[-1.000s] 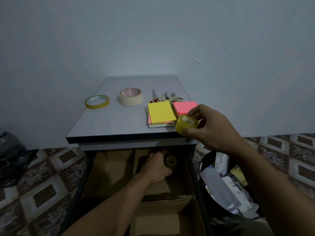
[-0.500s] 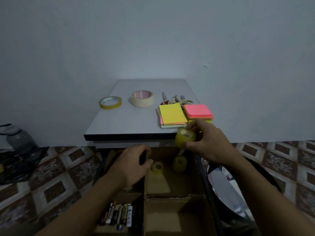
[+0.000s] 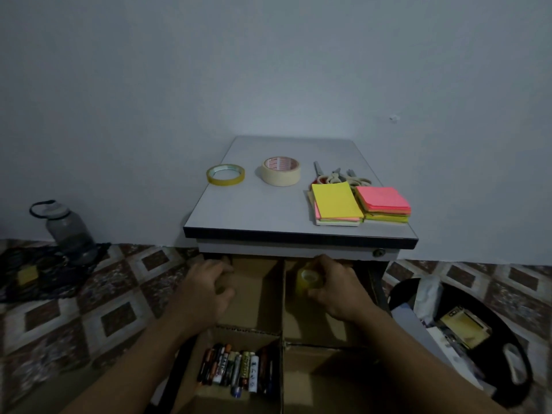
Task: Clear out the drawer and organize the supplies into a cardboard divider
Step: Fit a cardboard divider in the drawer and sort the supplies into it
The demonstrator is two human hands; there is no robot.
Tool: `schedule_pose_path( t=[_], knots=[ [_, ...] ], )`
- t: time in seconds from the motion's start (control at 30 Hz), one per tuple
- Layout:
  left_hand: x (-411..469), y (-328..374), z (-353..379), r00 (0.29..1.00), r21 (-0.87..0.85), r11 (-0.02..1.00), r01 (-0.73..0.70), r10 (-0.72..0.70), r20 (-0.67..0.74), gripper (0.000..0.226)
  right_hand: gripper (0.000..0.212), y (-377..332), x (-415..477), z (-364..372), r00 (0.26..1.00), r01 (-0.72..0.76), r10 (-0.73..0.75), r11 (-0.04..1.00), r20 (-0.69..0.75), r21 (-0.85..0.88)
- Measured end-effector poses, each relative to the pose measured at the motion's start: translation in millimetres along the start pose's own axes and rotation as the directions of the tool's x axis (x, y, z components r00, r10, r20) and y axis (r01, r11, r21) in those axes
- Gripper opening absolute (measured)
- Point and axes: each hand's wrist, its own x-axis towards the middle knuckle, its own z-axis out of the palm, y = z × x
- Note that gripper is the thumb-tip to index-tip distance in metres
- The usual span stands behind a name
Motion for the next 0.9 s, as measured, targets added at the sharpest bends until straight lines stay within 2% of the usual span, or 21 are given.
schedule_pose_path(
  t=[0.17, 0.5, 0.9],
  knots=[
    [0.5, -0.1, 4.0, 1.0, 0.006, 1.0, -0.006, 0.006, 0.015, 0.045, 0.048, 3.4, 5.9, 16.1, 0.999, 0.008, -0.011, 0.997, -0.032, -0.079],
    [2.4, -4.4, 10.8, 0.997, 0.028, 0.997, -0.076, 0.077, -0.027, 0.031, 0.047, 6.4, 10.3, 28.8, 0.995, -0.093, 0.094, 0.994, 0.033, -0.05],
    [0.7, -6.8, 10.4, 0.993, 0.027, 0.992, -0.12, 0.121, -0.001, 0.027, 0.051, 1.2, 4.2, 23.1, 0.998, -0.049, 0.051, 0.997, 0.035, -0.057]
  ],
)
